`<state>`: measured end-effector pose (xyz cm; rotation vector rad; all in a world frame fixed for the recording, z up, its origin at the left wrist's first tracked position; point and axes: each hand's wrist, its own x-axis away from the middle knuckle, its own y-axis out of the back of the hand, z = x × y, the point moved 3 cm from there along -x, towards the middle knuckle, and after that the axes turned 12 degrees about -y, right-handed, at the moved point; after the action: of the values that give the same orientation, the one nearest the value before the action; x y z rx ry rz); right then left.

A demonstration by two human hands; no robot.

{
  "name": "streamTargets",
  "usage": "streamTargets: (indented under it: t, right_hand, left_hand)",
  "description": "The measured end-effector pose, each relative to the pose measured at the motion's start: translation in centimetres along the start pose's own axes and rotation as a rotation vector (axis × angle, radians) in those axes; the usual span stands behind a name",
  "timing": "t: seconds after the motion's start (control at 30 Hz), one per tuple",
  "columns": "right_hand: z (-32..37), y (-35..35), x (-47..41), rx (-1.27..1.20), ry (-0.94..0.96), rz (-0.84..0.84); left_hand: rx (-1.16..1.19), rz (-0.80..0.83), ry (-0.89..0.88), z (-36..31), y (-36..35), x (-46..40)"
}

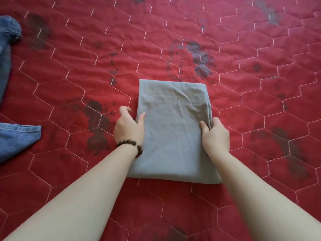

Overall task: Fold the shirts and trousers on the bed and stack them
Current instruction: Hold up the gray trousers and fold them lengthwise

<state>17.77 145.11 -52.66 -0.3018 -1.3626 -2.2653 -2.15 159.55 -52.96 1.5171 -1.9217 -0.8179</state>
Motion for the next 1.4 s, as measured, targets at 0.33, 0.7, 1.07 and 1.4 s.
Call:
streamTargets:
  t: [0.33, 0.7, 1.07, 1.4]
  right_hand:
    - [0.0, -7.1, 8.5, 0.440, 0.737, -0.159]
    - [-5.4, -3.5, 2.9, 0.586, 0.630, -0.133]
    - [5.7, -5.3, 3.7, 0.352, 0.851, -0.052]
    - [10.2, -8.1, -5.9, 0.697, 0.921, 0.078]
  left_hand:
    - [-0.586, 0.332, -0.863, -1.0, -3.8, 7.7]
    - [-0.665, 0.350, -0.818, 1.8, -4.3, 6.0]
    - [-0.556, 0.335, -0.711, 2.1, -4.2, 5.7]
    - [-0.503, 0.272, -0.731, 2.6, -4.3, 5.7]
